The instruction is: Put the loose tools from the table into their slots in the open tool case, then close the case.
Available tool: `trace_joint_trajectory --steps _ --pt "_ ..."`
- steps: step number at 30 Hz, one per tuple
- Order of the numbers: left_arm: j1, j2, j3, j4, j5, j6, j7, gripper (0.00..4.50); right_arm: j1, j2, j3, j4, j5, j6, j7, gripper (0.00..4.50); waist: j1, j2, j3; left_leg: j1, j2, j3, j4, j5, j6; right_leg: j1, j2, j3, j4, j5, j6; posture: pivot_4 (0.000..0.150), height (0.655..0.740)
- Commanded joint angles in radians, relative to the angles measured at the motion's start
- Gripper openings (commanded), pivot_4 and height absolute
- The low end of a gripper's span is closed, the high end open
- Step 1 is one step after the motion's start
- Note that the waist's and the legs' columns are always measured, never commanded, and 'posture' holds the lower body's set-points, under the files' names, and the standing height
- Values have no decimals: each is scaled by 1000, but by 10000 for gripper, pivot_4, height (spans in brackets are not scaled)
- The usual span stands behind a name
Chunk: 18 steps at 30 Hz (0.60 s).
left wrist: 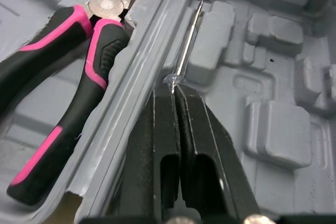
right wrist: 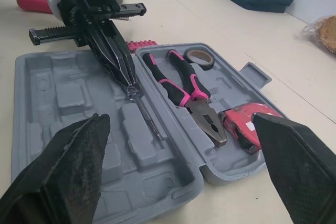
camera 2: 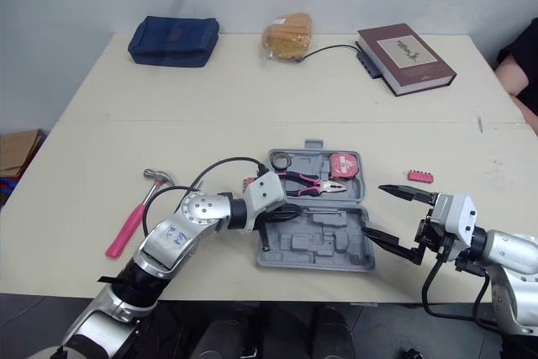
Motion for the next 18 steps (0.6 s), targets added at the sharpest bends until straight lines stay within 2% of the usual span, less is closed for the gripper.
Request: trace_joint_trajectory --steps 1,10,18 --pt "2 -3 -14 0 12 -2 -3 305 -2 -8 -31 -20 8 -7 -1 45000 0 0 0 0 0 0 0 0 0 0 0 0 0 0 0 1500 7400" --pt "13 -23 -33 38 41 81 49 305 6 5 -32 15 4 -42 12 45000 2 0 0 0 0 0 0 0 0 0 0 0 0 0 0 1500 7400" --pt "22 12 -92 52 53 196 40 305 15 7 -42 53 9 -78 27 45000 0 -1 -3 2 0 0 0 0 0 2 0 0 0 0 0 1500 7400"
